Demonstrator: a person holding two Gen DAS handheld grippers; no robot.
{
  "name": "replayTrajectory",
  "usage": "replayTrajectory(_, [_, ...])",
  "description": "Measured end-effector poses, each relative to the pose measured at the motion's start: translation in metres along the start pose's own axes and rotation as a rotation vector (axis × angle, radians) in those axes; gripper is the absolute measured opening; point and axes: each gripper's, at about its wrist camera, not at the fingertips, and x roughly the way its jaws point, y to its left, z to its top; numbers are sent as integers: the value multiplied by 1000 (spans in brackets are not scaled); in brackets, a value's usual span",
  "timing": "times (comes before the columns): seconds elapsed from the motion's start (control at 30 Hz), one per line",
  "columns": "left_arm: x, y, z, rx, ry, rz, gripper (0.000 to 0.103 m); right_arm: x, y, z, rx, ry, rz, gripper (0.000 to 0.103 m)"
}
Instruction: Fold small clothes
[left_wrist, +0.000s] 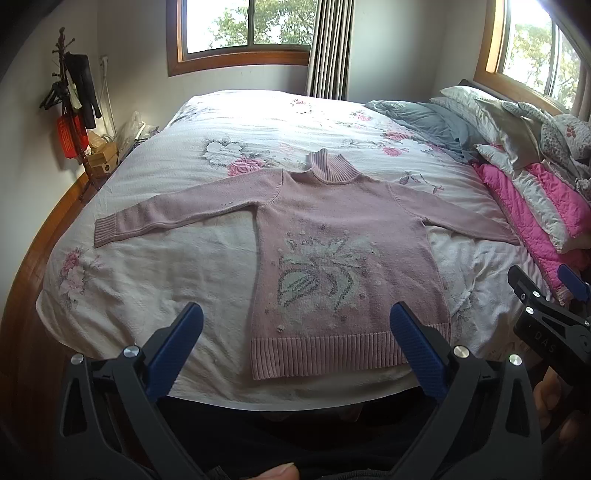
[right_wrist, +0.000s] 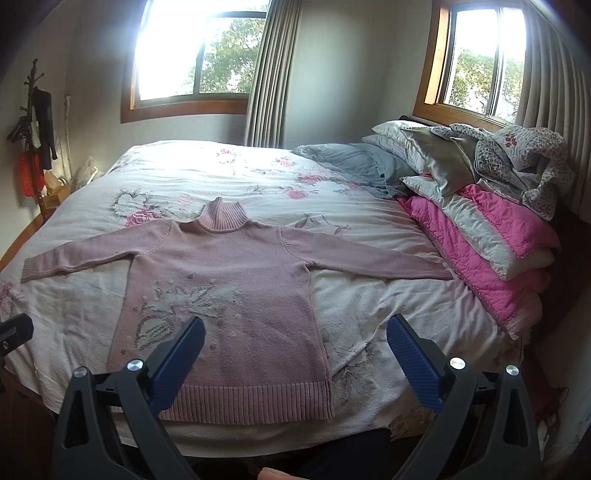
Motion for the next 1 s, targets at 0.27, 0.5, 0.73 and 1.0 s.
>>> replayTrajectory(0.27, [1, 0, 0, -1, 2, -1, 100, 4, 1, 2, 0, 9, 1, 99])
replayTrajectory(0.5, [11, 2, 2, -4, 16, -1, 100, 6, 1, -1, -1, 19, 0, 99])
replayTrajectory(0.73, [20, 2, 5, -10, 28, 1, 100, 20, 1, 7, -5, 33, -2, 99])
replayTrajectory(1.0, [28, 0, 8, -4, 37, 9, 100, 27, 0, 9, -6, 44, -4, 99])
